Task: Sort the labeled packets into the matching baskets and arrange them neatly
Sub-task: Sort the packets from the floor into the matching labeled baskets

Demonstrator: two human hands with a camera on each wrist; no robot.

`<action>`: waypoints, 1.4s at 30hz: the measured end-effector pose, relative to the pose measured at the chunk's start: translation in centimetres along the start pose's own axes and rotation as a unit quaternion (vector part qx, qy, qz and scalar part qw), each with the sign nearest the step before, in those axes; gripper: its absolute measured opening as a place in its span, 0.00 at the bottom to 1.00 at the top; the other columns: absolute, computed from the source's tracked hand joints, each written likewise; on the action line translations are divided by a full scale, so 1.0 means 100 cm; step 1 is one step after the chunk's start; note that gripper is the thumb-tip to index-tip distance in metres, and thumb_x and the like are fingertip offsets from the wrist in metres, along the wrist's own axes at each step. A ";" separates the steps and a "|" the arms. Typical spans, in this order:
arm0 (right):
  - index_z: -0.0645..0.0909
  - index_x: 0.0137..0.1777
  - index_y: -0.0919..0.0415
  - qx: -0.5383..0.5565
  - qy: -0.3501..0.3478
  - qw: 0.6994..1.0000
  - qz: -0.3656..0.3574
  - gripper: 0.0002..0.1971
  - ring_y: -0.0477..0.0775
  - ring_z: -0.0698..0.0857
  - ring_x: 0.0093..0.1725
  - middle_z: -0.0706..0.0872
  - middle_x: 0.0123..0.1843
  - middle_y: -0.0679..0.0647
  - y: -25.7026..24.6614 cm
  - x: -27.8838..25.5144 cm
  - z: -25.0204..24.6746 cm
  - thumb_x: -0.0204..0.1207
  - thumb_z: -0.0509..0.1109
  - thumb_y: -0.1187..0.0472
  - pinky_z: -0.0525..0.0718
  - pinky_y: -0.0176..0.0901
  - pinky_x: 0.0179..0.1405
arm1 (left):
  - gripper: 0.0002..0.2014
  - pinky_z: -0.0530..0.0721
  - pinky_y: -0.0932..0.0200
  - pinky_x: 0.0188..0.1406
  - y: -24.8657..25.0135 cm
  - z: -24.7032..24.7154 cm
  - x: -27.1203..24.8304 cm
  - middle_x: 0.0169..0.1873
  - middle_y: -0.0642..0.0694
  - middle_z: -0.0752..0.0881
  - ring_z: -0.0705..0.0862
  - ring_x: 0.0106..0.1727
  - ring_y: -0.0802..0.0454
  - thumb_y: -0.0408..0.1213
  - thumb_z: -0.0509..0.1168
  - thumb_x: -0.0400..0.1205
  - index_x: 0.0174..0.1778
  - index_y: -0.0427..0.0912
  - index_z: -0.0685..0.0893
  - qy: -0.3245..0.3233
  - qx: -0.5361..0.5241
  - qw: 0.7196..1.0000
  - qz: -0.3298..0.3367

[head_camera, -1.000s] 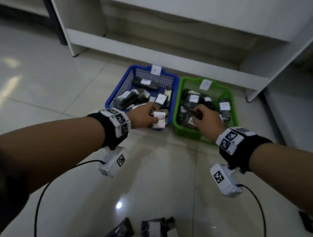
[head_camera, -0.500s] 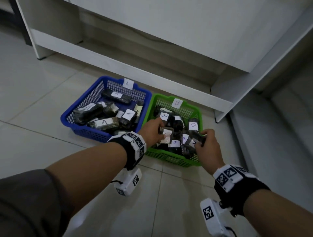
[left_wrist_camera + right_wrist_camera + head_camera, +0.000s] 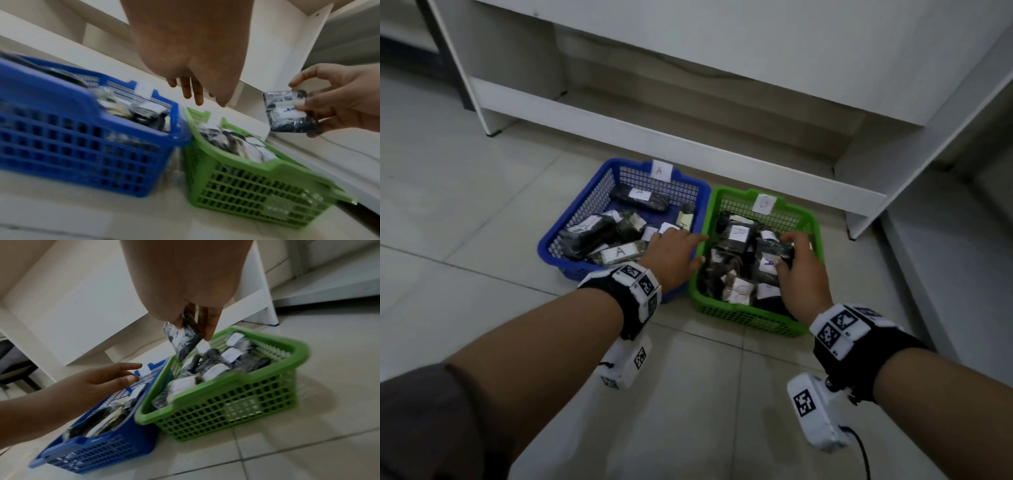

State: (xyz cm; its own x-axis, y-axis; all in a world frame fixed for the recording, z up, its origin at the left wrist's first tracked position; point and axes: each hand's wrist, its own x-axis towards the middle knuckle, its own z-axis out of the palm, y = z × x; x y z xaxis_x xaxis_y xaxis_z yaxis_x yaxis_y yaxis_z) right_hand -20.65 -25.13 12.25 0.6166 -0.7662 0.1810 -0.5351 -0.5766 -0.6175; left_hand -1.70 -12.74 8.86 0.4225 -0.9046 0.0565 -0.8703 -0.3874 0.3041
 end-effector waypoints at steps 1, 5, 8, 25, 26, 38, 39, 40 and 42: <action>0.71 0.60 0.54 0.006 -0.010 1.000 -0.017 0.13 0.58 0.81 0.41 0.82 0.48 0.58 -0.011 0.004 0.010 0.79 0.63 0.70 0.74 0.42 0.36 | 0.22 0.70 0.46 0.65 -0.015 -0.009 -0.005 0.65 0.45 0.79 0.73 0.67 0.43 0.49 0.58 0.83 0.74 0.52 0.71 0.012 0.007 1.000 -0.005; 0.74 0.53 0.57 0.030 -0.067 0.994 -0.078 0.07 0.59 0.80 0.43 0.80 0.49 0.60 -0.059 0.016 0.066 0.80 0.63 0.69 0.76 0.46 0.39 | 0.18 0.72 0.49 0.59 -0.088 -0.042 -0.043 0.61 0.42 0.81 0.77 0.62 0.41 0.43 0.61 0.82 0.68 0.48 0.78 0.040 0.039 0.998 -0.027; 0.73 0.52 0.58 0.047 -0.126 0.987 -0.086 0.08 0.60 0.79 0.46 0.80 0.51 0.60 -0.087 0.019 0.104 0.79 0.63 0.70 0.77 0.50 0.43 | 0.19 0.74 0.49 0.56 -0.137 -0.055 -0.078 0.61 0.41 0.81 0.77 0.61 0.39 0.41 0.62 0.81 0.69 0.46 0.78 0.009 0.082 0.995 -0.054; 0.76 0.67 0.54 -0.256 -0.185 0.938 -0.139 0.16 0.65 0.62 0.74 0.68 0.74 0.59 -0.082 -0.038 0.114 0.80 0.62 0.54 0.59 0.60 0.68 | 0.32 0.61 0.46 0.74 -0.140 -0.016 -0.141 0.79 0.42 0.65 0.66 0.77 0.43 0.44 0.59 0.83 0.82 0.45 0.56 -0.155 0.199 0.967 0.040; 0.77 0.66 0.55 -0.252 -0.199 0.928 -0.186 0.16 0.65 0.63 0.73 0.69 0.73 0.59 -0.079 -0.050 0.107 0.80 0.63 0.55 0.61 0.58 0.67 | 0.30 0.62 0.46 0.74 -0.134 -0.013 -0.142 0.78 0.43 0.65 0.67 0.76 0.44 0.44 0.58 0.83 0.82 0.45 0.57 -0.168 0.197 0.965 0.048; 0.53 0.82 0.55 -0.275 -0.542 0.711 -0.353 0.48 0.55 0.63 0.75 0.62 0.78 0.53 -0.009 -0.225 0.070 0.69 0.57 0.25 0.64 0.51 0.72 | 0.38 0.71 0.53 0.70 -0.057 0.029 -0.262 0.72 0.51 0.71 0.70 0.71 0.52 0.71 0.57 0.74 0.77 0.54 0.65 -0.362 0.050 0.905 0.218; 0.50 0.82 0.56 -0.291 -0.544 0.699 -0.361 0.51 0.56 0.62 0.75 0.61 0.79 0.54 -0.008 -0.232 0.073 0.68 0.58 0.25 0.63 0.51 0.72 | 0.40 0.71 0.53 0.70 -0.052 0.032 -0.270 0.73 0.50 0.68 0.69 0.71 0.51 0.72 0.57 0.73 0.78 0.55 0.63 -0.385 0.056 0.892 0.229; 0.48 0.83 0.57 -0.304 -0.542 0.692 -0.367 0.52 0.56 0.63 0.75 0.61 0.79 0.54 -0.007 -0.238 0.076 0.68 0.61 0.26 0.64 0.51 0.71 | 0.41 0.71 0.53 0.71 -0.047 0.034 -0.277 0.73 0.50 0.66 0.68 0.72 0.51 0.71 0.59 0.72 0.79 0.56 0.61 -0.406 0.066 0.880 0.237; 0.51 0.82 0.58 -0.321 -0.536 0.684 -0.377 0.50 0.57 0.65 0.73 0.63 0.76 0.55 -0.007 -0.244 0.082 0.68 0.67 0.33 0.65 0.51 0.68 | 0.42 0.70 0.53 0.71 -0.039 0.037 -0.284 0.74 0.49 0.63 0.66 0.72 0.50 0.69 0.63 0.71 0.79 0.56 0.60 -0.428 0.080 0.866 0.245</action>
State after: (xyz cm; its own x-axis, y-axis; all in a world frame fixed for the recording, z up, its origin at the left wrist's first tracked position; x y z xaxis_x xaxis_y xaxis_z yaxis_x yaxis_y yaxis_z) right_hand -30.58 -3.77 1.97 0.7414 0.2674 -0.6155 0.2367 -0.9624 -0.1329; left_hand -11.25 13.81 2.55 -0.2908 -0.7416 -0.6046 -0.9450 0.1236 0.3029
